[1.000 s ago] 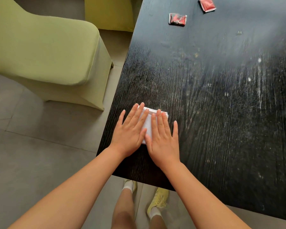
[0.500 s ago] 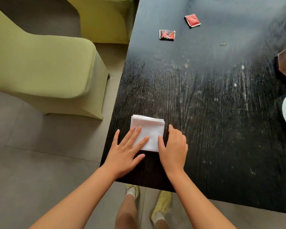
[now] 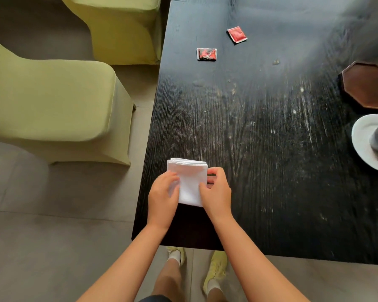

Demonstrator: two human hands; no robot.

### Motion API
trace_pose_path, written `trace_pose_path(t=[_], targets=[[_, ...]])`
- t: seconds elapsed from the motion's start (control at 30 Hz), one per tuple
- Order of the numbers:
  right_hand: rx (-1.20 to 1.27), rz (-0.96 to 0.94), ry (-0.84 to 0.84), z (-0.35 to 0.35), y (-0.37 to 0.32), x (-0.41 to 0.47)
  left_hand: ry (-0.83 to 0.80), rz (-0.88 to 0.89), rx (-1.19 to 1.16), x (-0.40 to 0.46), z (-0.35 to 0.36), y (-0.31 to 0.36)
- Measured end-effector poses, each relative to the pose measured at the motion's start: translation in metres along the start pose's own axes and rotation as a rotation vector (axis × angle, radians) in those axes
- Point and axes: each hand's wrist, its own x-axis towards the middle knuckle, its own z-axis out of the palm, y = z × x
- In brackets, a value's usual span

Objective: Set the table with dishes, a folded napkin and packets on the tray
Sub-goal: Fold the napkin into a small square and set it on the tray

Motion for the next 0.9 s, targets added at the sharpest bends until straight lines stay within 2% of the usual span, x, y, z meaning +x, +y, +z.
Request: trace_pose_path(t=[0.07, 0.17, 0.23, 0.3, 0.37, 0.43, 0.53, 0.63, 0.9], targets=[[0.078, -0.001, -0.003, -0.006, -0.007, -0.002, -0.001, -0.049, -0.044, 0.006, -0.001, 0.005], [0.161, -0.036, -0.061, -0.024, -0.024, -0.005, -0.022, -0.359, -0.229, 0.017, -0.009, 0.015], [0.236, -0.055, -0.111, -0.041, -0.038, -0.009, -0.162, -0.524, -0.418, 0.022, -0.018, 0.024], [0.317, -0.061, -0.152, -0.063, -0.052, -0.014, -0.406, -0.636, -0.757, 0.025, -0.026, 0.038], [0.371, -0.065, -0.17, -0.087, -0.062, -0.02, -0.557, -0.713, -1.034, 0.026, -0.036, 0.059], [0.422, -0.079, -0.158, -0.114, -0.069, -0.029, -0.658, -0.676, -1.124, 0.026, -0.043, 0.086], [0.515, -0.109, -0.089, -0.158, -0.072, -0.043, -0.722, -0.542, -1.021, 0.023, -0.047, 0.132], [0.583, -0.153, -0.037, -0.205, -0.07, -0.06, -0.751, -0.396, -0.869, 0.01, -0.042, 0.183], [0.663, -0.284, 0.053, -0.346, -0.037, -0.109, -0.741, -0.114, -0.721, -0.053, 0.011, 0.31]])
